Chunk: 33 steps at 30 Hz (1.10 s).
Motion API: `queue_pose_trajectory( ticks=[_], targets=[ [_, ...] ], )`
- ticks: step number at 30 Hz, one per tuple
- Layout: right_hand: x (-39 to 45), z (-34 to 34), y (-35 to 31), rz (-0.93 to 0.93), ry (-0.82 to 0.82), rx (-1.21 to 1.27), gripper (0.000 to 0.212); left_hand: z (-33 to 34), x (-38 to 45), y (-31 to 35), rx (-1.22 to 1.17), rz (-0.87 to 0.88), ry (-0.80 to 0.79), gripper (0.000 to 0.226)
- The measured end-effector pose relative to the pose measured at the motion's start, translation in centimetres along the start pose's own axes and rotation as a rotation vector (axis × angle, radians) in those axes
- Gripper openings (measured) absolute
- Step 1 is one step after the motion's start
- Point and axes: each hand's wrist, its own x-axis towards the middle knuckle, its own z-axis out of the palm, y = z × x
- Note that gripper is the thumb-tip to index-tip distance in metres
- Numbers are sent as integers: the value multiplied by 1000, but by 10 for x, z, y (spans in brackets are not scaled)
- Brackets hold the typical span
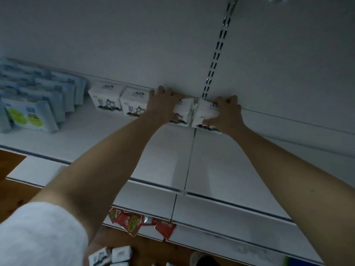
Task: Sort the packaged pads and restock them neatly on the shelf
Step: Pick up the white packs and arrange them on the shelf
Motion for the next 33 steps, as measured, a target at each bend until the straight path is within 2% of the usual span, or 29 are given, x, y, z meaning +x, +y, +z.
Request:
queue_pose_trajectory(
  ticks=[7, 12, 14, 17, 21, 27, 33],
  targets=[
    [9, 33, -5, -19, 26, 102, 73, 20, 4, -2, -67, 11, 91, 82],
    [-5, 20, -10, 18, -92, 51, 86, 14, -15, -2, -102, -2, 49, 82],
    [-16, 8, -19, 31, -38, 6, 77, 4, -27, -1, -132, 8, 77, 78],
    [-35, -6, -40, 11, 99, 45, 49, -15, -50, -2, -227, -12, 160, 64],
    [-74, -13, -80, -5, 83, 197, 24, -43, -95, -9, -340, -101, 230, 48],
    [-130, -5, -138, -59, -29, 182, 25, -66, -168, -36, -394, -230, 93, 40],
    [-163, 24, -188, -186, -207, 147, 31, -60, -243, -59, -394, -396, 99, 37]
  ],
)
